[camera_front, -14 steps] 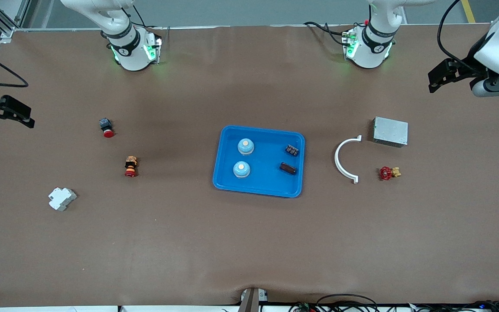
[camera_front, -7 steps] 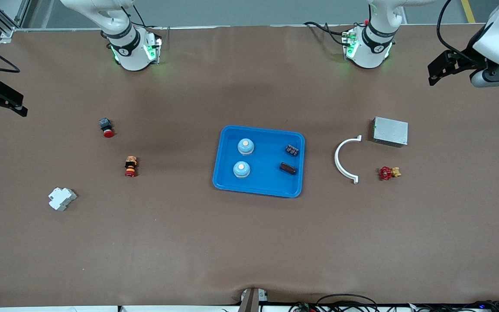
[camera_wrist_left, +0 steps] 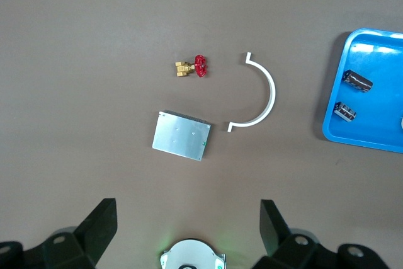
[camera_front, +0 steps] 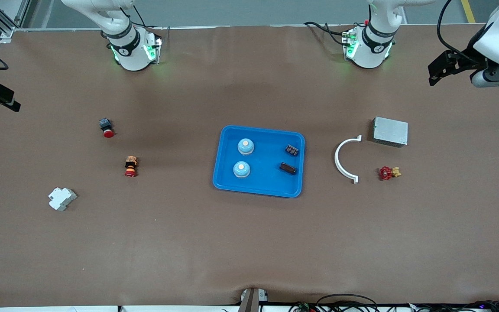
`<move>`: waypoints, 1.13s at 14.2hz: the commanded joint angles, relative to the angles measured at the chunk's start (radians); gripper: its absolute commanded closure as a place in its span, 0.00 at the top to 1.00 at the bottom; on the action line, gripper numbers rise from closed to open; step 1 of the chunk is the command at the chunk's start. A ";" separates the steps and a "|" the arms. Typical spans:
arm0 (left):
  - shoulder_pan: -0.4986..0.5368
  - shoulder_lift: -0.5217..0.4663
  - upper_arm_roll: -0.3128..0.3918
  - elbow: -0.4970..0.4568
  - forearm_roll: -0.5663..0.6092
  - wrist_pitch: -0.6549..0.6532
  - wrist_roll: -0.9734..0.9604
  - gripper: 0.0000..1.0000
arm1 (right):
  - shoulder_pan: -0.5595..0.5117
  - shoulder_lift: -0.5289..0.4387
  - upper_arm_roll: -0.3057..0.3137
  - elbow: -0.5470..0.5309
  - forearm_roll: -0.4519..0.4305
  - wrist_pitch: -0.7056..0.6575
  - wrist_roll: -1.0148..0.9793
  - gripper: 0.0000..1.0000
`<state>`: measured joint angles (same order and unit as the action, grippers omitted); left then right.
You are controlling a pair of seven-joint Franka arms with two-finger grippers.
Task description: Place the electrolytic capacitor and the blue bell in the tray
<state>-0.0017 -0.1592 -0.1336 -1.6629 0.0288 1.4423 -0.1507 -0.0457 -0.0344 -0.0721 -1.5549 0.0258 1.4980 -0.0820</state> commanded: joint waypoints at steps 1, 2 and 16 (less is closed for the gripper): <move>0.000 0.026 -0.003 0.043 -0.024 0.000 0.017 1.00 | -0.013 -0.016 0.015 0.009 0.013 -0.019 0.034 1.00; -0.001 0.027 -0.003 0.049 -0.024 0.000 0.019 1.00 | -0.013 -0.016 0.015 0.009 0.011 -0.019 0.034 1.00; -0.007 0.067 -0.003 0.106 -0.038 0.006 0.028 1.00 | -0.008 -0.018 0.023 0.012 -0.040 -0.009 0.034 1.00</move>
<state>-0.0095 -0.1087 -0.1348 -1.5800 0.0087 1.4519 -0.1418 -0.0456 -0.0364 -0.0614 -1.5406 0.0010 1.4924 -0.0653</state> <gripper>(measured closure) 0.000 0.000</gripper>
